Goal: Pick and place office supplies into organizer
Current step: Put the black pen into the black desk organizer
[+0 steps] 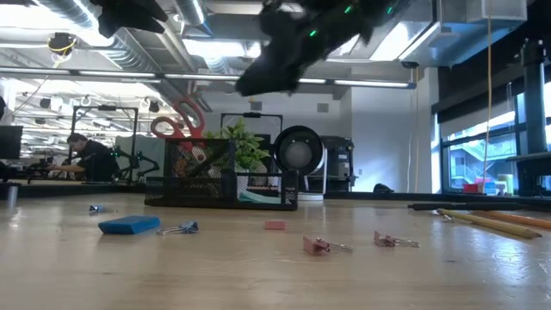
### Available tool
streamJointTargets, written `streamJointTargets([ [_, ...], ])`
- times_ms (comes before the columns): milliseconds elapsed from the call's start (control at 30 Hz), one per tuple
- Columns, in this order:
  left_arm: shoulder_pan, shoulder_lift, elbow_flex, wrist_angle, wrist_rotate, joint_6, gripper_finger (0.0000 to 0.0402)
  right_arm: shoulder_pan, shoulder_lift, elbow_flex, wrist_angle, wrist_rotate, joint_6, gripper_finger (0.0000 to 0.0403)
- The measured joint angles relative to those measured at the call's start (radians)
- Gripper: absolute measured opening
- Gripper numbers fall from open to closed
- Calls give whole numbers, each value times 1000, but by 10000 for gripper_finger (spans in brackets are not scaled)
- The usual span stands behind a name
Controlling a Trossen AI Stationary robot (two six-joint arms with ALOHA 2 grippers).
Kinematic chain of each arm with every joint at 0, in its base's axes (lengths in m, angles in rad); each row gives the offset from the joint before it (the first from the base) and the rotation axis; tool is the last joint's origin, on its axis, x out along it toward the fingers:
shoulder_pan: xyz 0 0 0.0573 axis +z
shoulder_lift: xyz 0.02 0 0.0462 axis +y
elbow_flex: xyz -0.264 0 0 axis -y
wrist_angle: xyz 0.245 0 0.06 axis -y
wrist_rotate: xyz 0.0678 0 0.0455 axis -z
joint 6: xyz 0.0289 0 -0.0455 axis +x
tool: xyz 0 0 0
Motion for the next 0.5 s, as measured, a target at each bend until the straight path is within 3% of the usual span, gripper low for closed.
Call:
streamJointTargets([
  [200, 0, 2, 0, 0, 0, 0, 123, -3, -168, 0, -496, 7, 365, 226],
  [333, 0, 4, 0, 0, 0, 0, 123, -3, -225, 0, -764, 32, 435, 252],
  [500, 0, 8, 0, 0, 0, -11, 123, -21, -198, -1, -938, 71, 520, 257],
])
